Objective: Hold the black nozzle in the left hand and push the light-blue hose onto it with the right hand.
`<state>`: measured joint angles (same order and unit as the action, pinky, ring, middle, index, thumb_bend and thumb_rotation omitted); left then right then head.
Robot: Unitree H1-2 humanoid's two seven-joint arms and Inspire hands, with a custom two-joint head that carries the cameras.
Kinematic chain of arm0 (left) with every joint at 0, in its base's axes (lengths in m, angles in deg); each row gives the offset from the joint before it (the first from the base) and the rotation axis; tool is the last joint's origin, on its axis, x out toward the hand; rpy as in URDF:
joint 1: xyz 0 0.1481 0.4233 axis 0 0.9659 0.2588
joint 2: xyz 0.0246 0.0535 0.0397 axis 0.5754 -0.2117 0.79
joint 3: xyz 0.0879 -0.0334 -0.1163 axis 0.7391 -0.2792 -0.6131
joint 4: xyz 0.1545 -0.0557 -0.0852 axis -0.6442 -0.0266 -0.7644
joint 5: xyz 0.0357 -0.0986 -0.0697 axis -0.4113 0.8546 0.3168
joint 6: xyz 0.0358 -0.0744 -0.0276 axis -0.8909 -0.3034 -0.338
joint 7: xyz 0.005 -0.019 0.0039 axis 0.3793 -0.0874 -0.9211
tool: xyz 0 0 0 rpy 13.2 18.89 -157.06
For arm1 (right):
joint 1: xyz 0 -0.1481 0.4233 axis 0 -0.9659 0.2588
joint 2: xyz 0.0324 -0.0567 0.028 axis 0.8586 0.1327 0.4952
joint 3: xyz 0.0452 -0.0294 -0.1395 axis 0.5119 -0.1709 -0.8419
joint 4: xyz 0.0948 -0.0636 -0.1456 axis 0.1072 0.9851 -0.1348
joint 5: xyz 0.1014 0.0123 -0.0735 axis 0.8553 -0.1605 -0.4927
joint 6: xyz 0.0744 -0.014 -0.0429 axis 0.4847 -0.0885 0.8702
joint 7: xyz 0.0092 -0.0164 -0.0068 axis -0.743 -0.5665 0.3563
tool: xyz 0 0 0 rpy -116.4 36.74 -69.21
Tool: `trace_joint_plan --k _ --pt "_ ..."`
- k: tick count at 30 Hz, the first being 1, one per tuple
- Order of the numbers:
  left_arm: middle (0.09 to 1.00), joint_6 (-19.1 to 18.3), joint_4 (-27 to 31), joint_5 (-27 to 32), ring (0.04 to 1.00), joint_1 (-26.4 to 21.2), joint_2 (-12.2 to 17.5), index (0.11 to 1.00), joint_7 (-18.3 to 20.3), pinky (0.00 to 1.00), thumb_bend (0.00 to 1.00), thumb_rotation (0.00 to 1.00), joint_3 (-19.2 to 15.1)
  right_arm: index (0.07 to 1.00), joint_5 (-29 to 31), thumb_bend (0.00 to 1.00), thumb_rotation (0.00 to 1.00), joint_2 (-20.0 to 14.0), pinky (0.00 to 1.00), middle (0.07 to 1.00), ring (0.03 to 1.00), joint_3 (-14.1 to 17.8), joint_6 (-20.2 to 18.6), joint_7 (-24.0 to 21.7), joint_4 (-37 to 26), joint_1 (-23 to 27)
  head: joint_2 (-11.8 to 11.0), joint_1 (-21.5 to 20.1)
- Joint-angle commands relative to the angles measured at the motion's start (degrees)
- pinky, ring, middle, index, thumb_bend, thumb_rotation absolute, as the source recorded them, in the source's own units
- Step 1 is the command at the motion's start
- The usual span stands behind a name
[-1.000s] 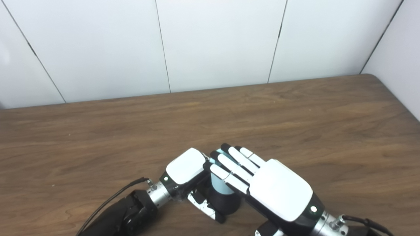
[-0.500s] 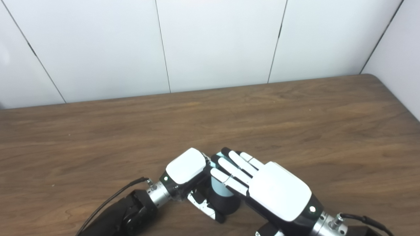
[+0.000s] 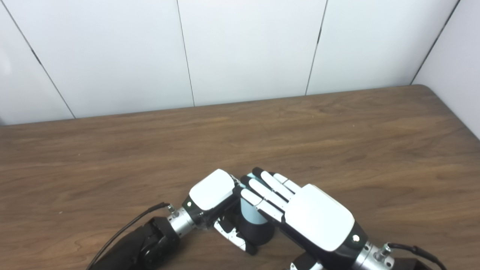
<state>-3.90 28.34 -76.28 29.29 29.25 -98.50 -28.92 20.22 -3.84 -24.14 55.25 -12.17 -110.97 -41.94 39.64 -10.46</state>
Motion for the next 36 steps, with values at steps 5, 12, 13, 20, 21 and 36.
trace_joint_plan --k 5,12,13,20,21,36 --pt "0.471 -0.7 -9.15 -0.35 0.176 9.07 0.07 0.486 -0.2 0.12 0.52 0.0 5.58 1.0 1.66 0.89 0.99 1.5 1.0 1.0 1.0 0.21 1.48 0.4 1.3 1.18 -0.15 -0.05" --pt "0.471 -0.7 -9.32 -0.14 0.177 8.8 0.09 0.486 0.0 0.12 0.52 0.0 5.8 1.0 2.0 0.9 0.98 2.48 1.0 1.0 1.0 1.53 1.72 1.99 0.89 1.3 -0.37 -0.22" --pt "0.471 -0.7 -9.4 -0.13 0.177 8.81 0.03 0.486 0.0 0.12 0.52 0.0 5.72 1.0 1.89 0.89 0.98 2.61 1.0 1.0 1.0 1.73 1.83 2.23 0.81 1.31 -0.37 -0.22" --pt "0.471 -0.7 -9.93 -0.76 0.18 8.67 -0.02 0.486 -0.88 0.13 0.52 0.0 5.91 1.0 1.23 0.89 1.0 3.25 1.0 1.0 1.0 3.09 2.9 4.04 1.05 1.18 -0.43 -0.39" --pt "0.471 -0.7 -10.03 -0.72 0.178 8.62 0.01 0.486 -1.0 0.13 0.52 0.0 6.0 1.0 1.24 0.89 1.0 3.34 1.0 1.0 1.0 3.24 3.2 4.54 1.15 1.14 -0.41 -0.43" --pt "0.471 -0.69 -11.13 1.84 0.155 9.08 -0.26 0.486 -0.38 0.11 0.52 0.0 4.05 1.0 4.54 0.92 0.99 3.86 1.0 1.0 1.0 6.85 8.02 16.88 4.79 -1.02 -0.61 -0.92"
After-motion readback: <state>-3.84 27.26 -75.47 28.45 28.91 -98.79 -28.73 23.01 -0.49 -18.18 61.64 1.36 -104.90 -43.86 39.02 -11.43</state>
